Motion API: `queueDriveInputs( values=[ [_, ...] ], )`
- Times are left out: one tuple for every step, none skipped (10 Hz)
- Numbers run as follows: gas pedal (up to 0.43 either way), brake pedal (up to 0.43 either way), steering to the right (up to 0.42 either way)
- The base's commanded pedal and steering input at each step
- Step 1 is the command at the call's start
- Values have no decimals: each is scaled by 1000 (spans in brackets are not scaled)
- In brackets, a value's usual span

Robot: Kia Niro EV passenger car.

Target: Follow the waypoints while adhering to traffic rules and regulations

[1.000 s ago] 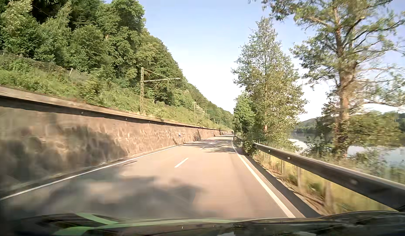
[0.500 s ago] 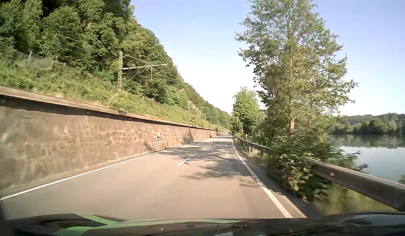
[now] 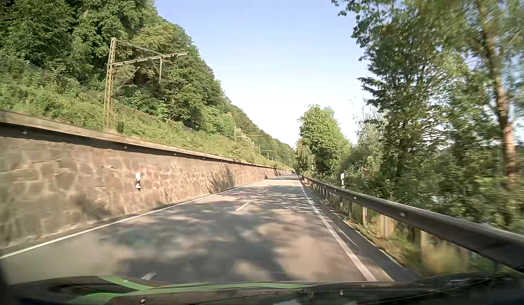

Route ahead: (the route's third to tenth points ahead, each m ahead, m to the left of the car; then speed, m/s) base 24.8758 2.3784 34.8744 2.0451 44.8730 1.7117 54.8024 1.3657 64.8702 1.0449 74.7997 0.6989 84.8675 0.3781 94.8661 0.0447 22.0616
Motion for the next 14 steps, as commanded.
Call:
queueDriveInputs(
  values=[
    [220,0,6],
    [220,0,5],
    [209,0,4],
    [209,0,4],
    [209,0,5],
    [209,0,5],
    [220,0,5],
    [220,0,3],
    [220,0,3],
    [220,0,3],
    [220,0,3],
    [228,0,3],
    [228,0,3],
    [228,0,3]
  ],
)
